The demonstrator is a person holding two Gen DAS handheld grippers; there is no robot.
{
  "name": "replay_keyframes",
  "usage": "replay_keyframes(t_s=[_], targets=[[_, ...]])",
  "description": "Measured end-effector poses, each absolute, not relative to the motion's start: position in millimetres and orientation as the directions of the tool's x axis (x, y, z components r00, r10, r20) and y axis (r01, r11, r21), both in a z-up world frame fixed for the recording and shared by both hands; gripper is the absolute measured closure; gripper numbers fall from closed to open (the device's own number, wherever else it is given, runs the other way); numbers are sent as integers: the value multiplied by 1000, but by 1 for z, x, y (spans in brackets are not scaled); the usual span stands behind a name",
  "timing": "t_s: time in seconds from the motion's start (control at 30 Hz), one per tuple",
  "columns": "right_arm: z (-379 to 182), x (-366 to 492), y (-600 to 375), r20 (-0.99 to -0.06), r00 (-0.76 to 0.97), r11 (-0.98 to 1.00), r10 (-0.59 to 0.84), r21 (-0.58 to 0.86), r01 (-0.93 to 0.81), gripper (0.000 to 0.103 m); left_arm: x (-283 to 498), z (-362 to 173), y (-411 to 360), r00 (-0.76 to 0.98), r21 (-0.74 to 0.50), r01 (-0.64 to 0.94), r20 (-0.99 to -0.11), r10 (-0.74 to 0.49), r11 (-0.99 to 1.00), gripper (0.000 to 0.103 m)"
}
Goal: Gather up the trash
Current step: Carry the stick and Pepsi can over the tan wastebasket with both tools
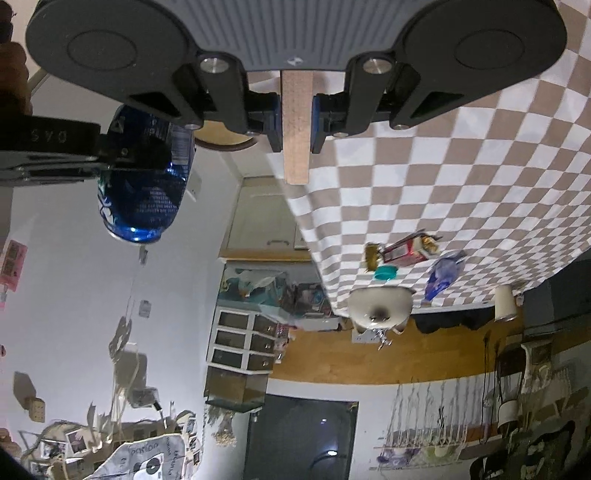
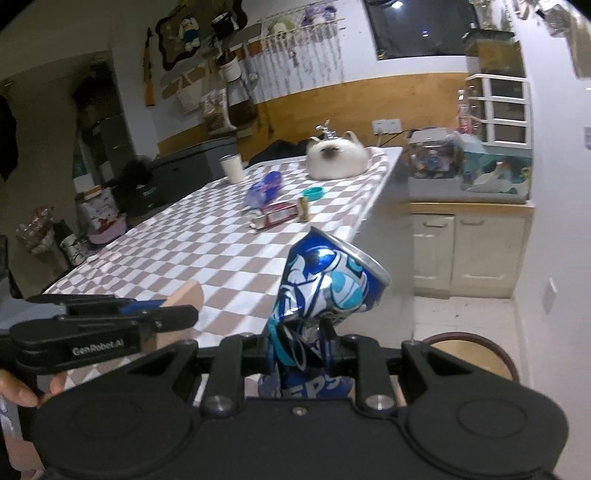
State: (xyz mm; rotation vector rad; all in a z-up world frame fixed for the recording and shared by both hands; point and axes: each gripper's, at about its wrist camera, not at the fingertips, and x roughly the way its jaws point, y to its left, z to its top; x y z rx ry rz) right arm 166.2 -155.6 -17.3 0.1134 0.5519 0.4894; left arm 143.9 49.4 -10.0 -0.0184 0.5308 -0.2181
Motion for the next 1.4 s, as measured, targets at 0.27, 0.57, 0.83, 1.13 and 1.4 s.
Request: replay_keyframes(t_s=[0.27,0.57,0.83,1.13,1.4], targets=[[-23,155,-203,-471,788,918,396,204,-340,80,135,-9,-1,846,-80,243,-470,-252,967,88],[-36,150,-256,-484,817,949,314,176,-261,81,145,-26,-61,828,-79,279,-486,-282,957,88],[-61,163,-293,-515,818,966,259,164,-202,82,176,-60,-107,790,-127,285,-530,-308,950,88],[-110,202,-324,-581,781,973,229,150,-174,82,233,-112,-154,749,-107,281,-597,-287,954,88],[-165,265,-330,-645,722,967,251,193,-164,82,305,-173,-155,698,-171,202,-666,-264,964,88]])
